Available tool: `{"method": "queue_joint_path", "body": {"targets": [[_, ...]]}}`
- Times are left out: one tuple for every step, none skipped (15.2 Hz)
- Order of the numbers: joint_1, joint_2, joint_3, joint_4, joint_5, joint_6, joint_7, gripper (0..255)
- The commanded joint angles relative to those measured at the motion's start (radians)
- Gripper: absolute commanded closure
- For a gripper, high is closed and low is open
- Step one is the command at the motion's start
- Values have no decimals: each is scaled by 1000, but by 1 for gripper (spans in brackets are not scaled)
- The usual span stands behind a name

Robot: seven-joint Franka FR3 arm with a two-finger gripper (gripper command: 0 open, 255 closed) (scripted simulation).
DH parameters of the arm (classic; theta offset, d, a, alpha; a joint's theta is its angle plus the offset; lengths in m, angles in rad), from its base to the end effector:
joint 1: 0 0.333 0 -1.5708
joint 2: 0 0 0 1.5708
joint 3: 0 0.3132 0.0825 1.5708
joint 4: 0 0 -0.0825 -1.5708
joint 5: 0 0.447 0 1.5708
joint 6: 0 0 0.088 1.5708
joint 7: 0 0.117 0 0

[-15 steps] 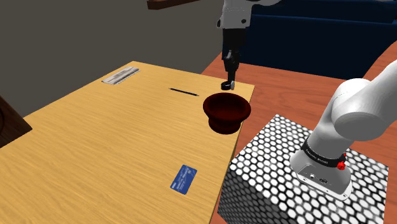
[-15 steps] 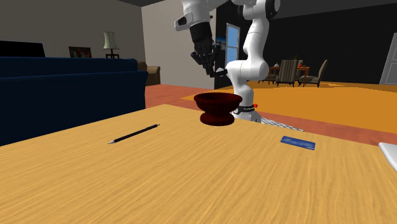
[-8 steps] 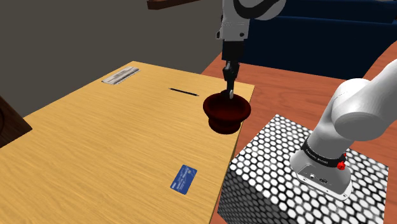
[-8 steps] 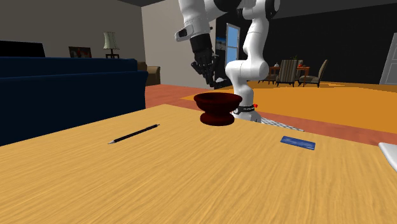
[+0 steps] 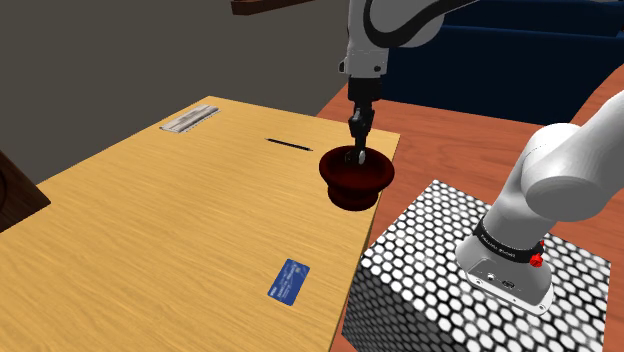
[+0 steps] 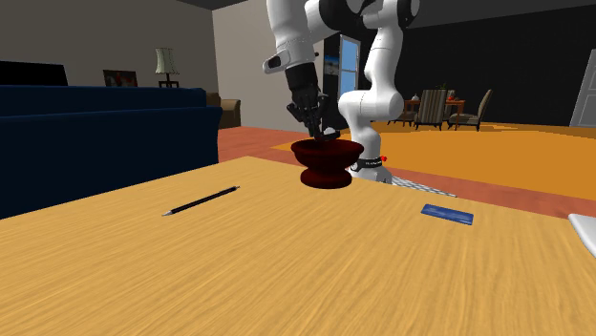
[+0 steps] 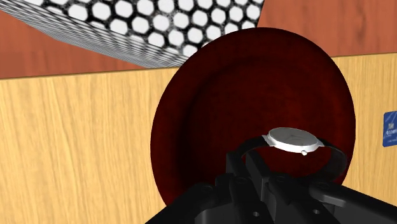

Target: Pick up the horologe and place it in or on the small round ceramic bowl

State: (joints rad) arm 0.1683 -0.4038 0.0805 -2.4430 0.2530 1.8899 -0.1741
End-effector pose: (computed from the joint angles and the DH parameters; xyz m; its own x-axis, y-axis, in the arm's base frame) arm 0.4409 0.1326 0.3976 0.9392 0.3214 -0.1205 0.2911 -0.9318 -0.2167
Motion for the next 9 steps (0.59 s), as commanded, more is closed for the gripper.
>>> {"method": "queue_joint_path", "body": {"targets": [[0,0,0,-1,0,1,0,255],[0,0,0,-1,0,1,0,255],[0,0,0,-1,0,1,0,255],[0,0,0,-1,0,1,0,0],[0,0,0,-1,0,1,0,0],[0,0,0,-1,0,1,0,0],[0,0,0,-1,0,1,0,0],[0,0,0,-1,0,1,0,0],[0,0,0,-1,0,1,0,0]]}}
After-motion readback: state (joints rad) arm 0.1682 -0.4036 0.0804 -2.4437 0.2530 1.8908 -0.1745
